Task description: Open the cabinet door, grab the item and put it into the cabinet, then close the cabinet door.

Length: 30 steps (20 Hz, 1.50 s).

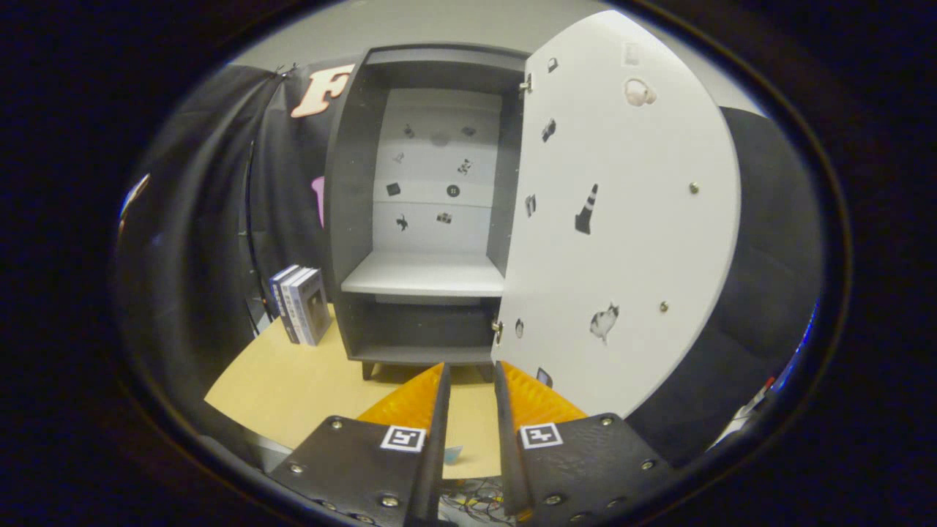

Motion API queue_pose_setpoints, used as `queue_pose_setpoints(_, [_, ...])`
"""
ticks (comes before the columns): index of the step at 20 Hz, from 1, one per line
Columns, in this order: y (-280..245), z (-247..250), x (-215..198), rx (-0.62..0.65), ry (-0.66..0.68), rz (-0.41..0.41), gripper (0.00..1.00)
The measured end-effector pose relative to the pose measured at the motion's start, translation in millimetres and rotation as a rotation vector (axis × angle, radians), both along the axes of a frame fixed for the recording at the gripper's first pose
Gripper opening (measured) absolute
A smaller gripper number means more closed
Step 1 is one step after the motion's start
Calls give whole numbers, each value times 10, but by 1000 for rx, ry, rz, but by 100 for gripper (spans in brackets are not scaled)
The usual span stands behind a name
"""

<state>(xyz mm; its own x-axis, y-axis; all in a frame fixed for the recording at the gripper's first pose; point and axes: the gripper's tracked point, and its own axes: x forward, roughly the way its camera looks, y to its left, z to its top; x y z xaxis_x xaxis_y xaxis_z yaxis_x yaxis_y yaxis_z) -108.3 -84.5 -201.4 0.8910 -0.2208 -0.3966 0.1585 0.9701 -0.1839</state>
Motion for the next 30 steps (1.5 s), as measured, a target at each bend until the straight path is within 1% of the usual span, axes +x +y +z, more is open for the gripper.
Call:
queue_pose_setpoints(3, [103, -361, 63, 7, 64, 42, 52])
queue_pose_setpoints(5, [130, -624, 91, 14, 110, 56, 82])
queue_pose_setpoints(7, [106, -890, 113, 32, 153, 52, 93])
queue_pose_setpoints(9, [51, -1204, 120, 46, 207, 42, 97])
queue_pose_setpoints(14, [-122, -2005, 65, 73, 356, 21, 97])
queue_pose_setpoints(16, [-143, -2250, 31, 71, 409, 27, 97])
queue_pose_setpoints(21, [-149, -2735, 35, 42, 501, 59, 97])
queue_pose_setpoints(30, [-156, -3289, 121, 13, 609, 96, 96])
